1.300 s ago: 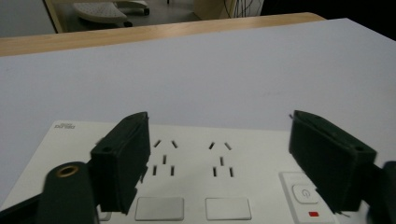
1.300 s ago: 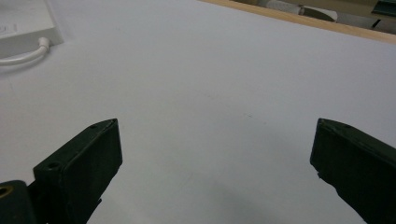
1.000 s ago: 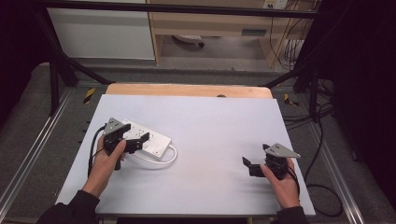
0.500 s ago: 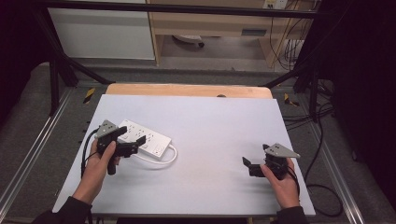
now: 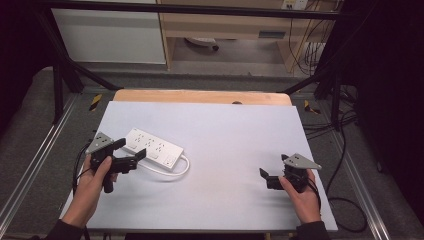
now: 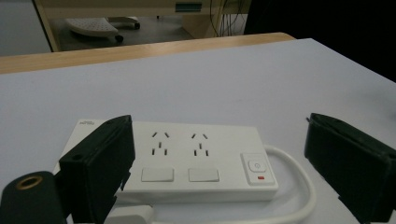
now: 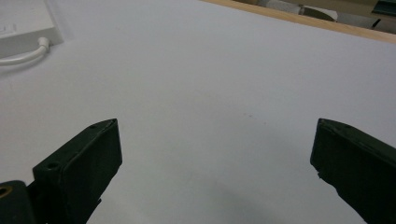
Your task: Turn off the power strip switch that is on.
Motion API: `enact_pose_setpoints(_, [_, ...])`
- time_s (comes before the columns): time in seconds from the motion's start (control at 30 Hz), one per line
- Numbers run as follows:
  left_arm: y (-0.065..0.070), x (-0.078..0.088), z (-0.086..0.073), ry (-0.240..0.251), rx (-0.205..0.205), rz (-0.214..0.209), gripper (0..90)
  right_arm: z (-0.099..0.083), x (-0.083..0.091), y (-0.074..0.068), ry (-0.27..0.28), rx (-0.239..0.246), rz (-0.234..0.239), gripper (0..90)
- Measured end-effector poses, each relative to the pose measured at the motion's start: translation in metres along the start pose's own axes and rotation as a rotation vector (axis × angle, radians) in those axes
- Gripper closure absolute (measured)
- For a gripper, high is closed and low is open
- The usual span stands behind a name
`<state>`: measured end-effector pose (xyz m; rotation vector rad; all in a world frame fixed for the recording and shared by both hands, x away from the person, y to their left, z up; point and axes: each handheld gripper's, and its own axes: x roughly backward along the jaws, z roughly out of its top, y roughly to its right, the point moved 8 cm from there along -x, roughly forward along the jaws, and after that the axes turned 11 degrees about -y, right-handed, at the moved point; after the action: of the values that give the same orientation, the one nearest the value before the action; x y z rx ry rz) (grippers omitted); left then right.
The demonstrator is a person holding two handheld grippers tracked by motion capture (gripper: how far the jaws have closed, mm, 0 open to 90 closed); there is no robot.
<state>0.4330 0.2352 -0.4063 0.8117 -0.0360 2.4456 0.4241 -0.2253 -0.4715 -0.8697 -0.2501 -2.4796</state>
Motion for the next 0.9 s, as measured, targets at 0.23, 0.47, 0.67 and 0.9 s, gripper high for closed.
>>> enact_pose_setpoints(0.23, [-0.007,0.013,-0.008,0.001,0.015,0.007,8.8,0.0,0.0,0.0,-0.004,-0.001,0.0,2.5])
enact_pose_setpoints(0.47, [-0.011,0.024,-0.019,-0.001,0.029,0.006,9.1,0.0,0.0,0.0,-0.002,0.002,-0.003,2.5])
enact_pose_setpoints(0.67, [-0.011,0.027,-0.031,-0.018,0.022,0.002,10.1,-0.001,0.0,0.0,-0.004,0.002,-0.004,2.5])
enact_pose_setpoints(0.9, [-0.013,0.025,-0.047,-0.045,0.038,0.002,7.4,0.0,0.0,0.0,-0.004,0.0,-0.005,2.5])
